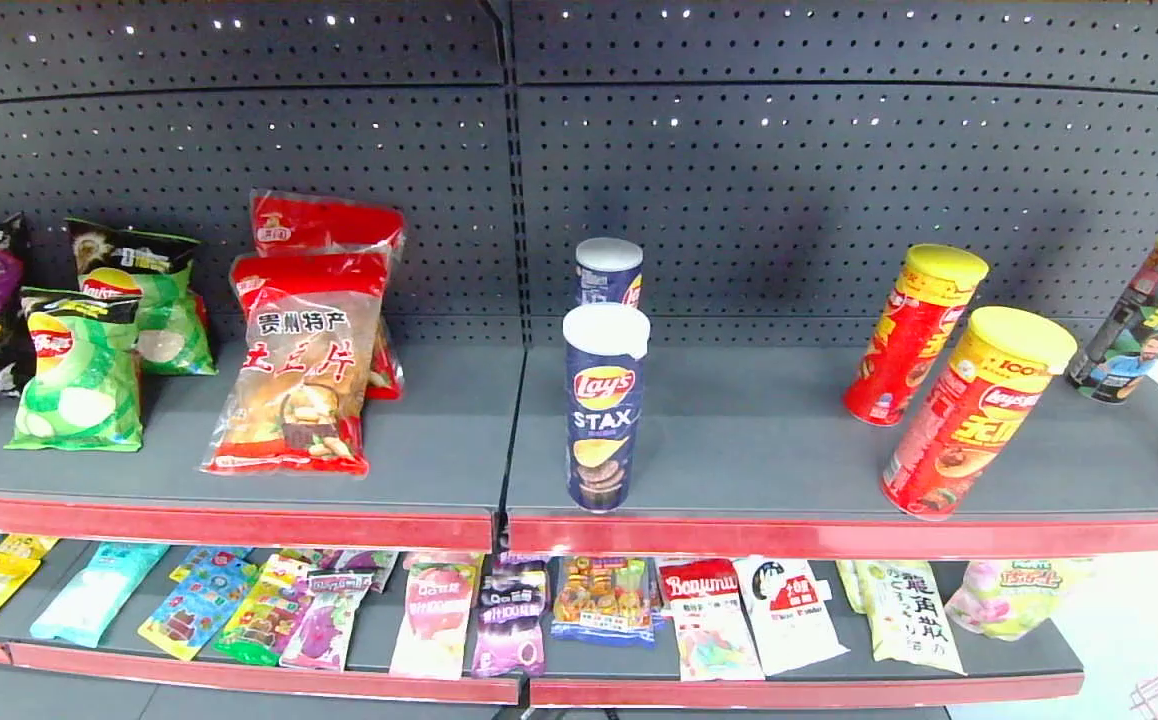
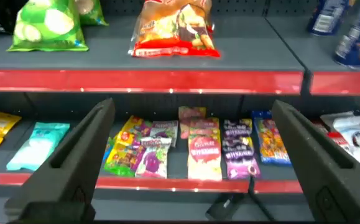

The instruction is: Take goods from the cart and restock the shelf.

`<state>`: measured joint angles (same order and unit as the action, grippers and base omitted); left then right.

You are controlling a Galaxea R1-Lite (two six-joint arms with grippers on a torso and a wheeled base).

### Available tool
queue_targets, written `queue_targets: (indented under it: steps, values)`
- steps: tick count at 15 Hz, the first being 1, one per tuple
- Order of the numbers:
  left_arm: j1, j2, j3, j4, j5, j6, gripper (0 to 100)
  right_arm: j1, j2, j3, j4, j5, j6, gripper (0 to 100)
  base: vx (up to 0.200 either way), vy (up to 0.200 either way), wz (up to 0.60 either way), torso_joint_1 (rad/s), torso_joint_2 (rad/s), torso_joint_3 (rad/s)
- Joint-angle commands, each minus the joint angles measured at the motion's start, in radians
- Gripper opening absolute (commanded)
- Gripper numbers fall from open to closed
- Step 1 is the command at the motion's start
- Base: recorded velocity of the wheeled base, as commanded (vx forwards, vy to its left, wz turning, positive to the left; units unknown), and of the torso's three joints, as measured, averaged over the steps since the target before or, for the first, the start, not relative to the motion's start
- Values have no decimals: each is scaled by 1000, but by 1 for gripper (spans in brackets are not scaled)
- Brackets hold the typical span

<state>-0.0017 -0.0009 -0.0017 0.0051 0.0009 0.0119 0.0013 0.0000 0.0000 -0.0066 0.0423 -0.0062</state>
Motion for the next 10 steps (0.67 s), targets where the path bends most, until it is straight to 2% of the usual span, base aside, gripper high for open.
queue_targets:
  steps: [1,10]
  values:
    - [0,1,2,1,-1,2,100,0,0,0,0,1,-1,100,0,-200,0,-17,-12,12]
    - [0,1,0,1,-1,3,100,0,2,0,0,1,-1,100,0,-200,0,6,2,2]
